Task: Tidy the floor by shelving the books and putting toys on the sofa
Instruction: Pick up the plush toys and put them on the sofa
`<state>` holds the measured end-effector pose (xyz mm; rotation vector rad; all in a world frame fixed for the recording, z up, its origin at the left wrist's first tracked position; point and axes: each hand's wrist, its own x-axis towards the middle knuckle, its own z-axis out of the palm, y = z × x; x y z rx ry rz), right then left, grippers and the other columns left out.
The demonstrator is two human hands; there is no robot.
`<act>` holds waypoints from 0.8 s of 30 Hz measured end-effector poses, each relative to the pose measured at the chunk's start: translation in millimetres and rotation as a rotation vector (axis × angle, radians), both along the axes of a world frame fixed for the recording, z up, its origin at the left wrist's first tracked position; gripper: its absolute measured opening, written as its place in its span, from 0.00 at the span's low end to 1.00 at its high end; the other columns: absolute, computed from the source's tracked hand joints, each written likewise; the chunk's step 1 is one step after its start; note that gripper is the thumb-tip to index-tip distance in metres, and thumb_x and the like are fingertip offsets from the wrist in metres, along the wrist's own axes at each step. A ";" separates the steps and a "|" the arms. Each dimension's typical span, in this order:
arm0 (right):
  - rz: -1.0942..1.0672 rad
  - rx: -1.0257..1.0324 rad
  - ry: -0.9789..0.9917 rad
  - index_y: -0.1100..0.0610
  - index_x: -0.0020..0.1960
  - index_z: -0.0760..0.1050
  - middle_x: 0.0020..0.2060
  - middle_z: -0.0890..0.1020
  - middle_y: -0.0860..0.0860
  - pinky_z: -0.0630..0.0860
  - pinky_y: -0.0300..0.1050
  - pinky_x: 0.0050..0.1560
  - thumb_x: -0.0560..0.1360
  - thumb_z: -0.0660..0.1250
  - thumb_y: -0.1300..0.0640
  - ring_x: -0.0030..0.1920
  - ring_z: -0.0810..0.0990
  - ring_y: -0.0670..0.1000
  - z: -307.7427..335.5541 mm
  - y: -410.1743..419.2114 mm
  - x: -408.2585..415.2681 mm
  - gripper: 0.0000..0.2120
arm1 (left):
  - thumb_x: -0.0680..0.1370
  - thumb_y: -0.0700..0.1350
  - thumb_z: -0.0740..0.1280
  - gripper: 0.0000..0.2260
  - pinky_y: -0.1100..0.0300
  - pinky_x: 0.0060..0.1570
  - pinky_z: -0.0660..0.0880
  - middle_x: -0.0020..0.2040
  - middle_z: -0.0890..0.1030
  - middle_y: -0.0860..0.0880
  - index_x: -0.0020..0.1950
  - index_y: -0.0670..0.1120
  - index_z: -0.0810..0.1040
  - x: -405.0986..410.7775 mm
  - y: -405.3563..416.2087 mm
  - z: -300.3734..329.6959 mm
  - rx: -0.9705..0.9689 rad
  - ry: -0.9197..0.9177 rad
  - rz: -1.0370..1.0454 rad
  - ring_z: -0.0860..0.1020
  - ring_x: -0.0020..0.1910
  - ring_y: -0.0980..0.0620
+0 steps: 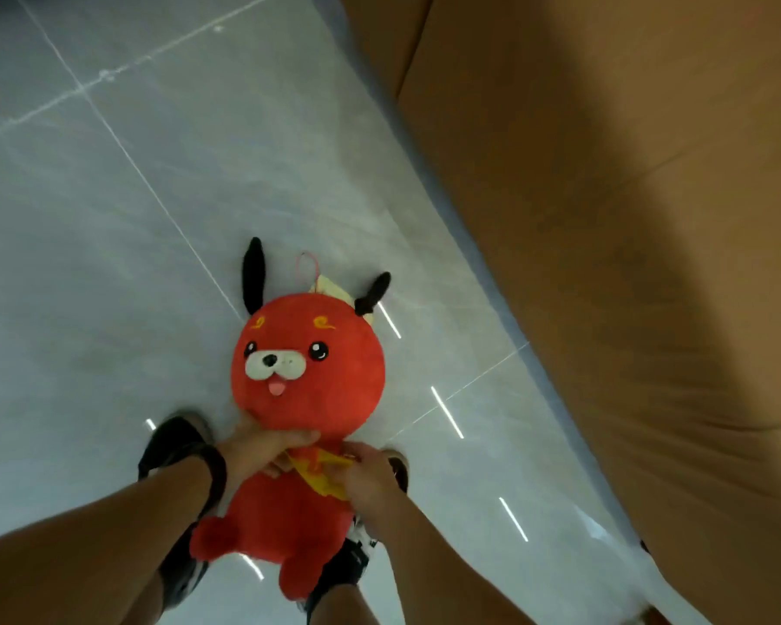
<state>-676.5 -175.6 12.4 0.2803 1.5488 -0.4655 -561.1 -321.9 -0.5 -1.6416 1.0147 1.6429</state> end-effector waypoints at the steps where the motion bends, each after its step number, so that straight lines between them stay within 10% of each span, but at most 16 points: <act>1: 0.035 -0.006 -0.025 0.52 0.61 0.78 0.52 0.82 0.47 0.79 0.40 0.54 0.75 0.73 0.58 0.51 0.81 0.46 6.1 2.4 7.4 0.15 | 0.54 0.64 0.79 0.44 0.49 0.49 0.81 0.44 0.85 0.44 0.64 0.44 0.75 1.6 7.2 7.9 0.061 -0.007 -0.029 0.83 0.42 0.45; 7: 0.015 0.011 0.041 0.49 0.43 0.79 0.47 0.85 0.48 0.80 0.44 0.56 0.74 0.70 0.59 0.51 0.84 0.50 29.9 -1.2 21.2 0.05 | 0.74 0.54 0.76 0.29 0.55 0.62 0.74 0.65 0.76 0.49 0.69 0.49 0.68 4.6 -10.9 38.7 -0.030 -0.023 -0.175 0.76 0.62 0.48; 13: -0.132 -0.066 -0.002 0.52 0.52 0.82 0.48 0.87 0.56 0.82 0.53 0.57 0.70 0.68 0.58 0.51 0.86 0.56 99.2 -23.9 7.1 0.11 | 0.49 0.76 0.75 0.60 0.46 0.66 0.73 0.69 0.72 0.44 0.76 0.57 0.61 13.7 -42.0 79.0 -0.079 -0.097 -0.440 0.74 0.65 0.42; 24: -0.190 -0.128 -0.137 0.61 0.56 0.82 0.43 0.85 0.55 0.80 0.51 0.49 0.77 0.60 0.70 0.44 0.82 0.54 316.1 -6.4 -23.9 0.14 | 0.48 0.67 0.83 0.65 0.43 0.60 0.78 0.63 0.76 0.45 0.76 0.48 0.54 -30.0 -69.7 291.2 0.009 0.037 -0.160 0.80 0.57 0.43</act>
